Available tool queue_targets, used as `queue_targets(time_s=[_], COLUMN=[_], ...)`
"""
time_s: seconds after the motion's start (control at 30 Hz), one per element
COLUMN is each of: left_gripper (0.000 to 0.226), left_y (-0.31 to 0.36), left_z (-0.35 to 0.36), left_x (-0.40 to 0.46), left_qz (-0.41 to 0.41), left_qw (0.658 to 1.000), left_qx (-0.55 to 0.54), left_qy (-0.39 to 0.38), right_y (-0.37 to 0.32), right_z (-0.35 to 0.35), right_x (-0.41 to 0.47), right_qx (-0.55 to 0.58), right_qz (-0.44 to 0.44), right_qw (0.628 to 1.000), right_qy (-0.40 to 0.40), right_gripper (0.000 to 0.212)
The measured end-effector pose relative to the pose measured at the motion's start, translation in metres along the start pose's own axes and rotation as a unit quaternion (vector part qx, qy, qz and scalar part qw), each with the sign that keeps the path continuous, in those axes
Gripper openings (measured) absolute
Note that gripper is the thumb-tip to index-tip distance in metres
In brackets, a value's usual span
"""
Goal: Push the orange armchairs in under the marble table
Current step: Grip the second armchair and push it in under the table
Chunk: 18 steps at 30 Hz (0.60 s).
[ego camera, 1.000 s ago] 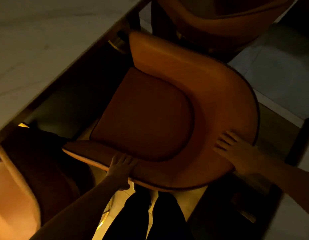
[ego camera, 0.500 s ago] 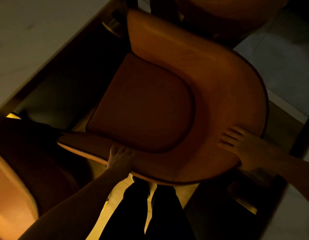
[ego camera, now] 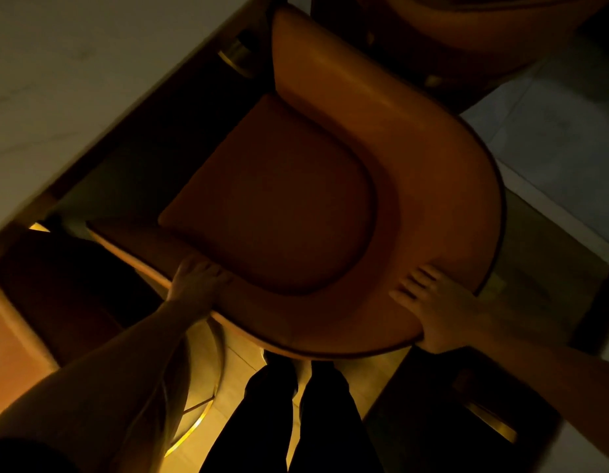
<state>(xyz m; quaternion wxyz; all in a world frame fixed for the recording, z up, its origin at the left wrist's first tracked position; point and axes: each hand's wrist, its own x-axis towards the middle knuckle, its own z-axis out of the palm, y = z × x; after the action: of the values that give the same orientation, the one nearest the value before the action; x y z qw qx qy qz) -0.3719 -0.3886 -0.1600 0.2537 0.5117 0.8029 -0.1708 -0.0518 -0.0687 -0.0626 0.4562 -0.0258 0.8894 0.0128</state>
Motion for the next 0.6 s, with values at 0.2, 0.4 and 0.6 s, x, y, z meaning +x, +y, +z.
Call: queue_targets(time_s=[0.2, 0.4, 0.6], left_gripper=[0.052, 0.052, 0.056], left_y=[-0.063, -0.09, -0.091], left_z=[-0.01, -0.009, -0.01], left_x=[0.009, 0.019, 0.021], left_qz=[-0.02, -0.009, -0.017], left_qw=[0.999, 0.998, 0.999], left_qx=[0.016, 0.006, 0.025], left_qy=[0.028, 0.056, 0.034], right_y=[-0.04, -0.049, -0.047], right_z=[-0.026, -0.035, -0.036], right_x=[0.035, 0.052, 0.052], right_qx=[0.038, 0.044, 0.045], right_qz=[0.008, 0.015, 0.017], right_qw=[0.997, 0.995, 0.996], right_qy=[0.063, 0.083, 0.074], right_gripper=[0.103, 0.104, 0.107])
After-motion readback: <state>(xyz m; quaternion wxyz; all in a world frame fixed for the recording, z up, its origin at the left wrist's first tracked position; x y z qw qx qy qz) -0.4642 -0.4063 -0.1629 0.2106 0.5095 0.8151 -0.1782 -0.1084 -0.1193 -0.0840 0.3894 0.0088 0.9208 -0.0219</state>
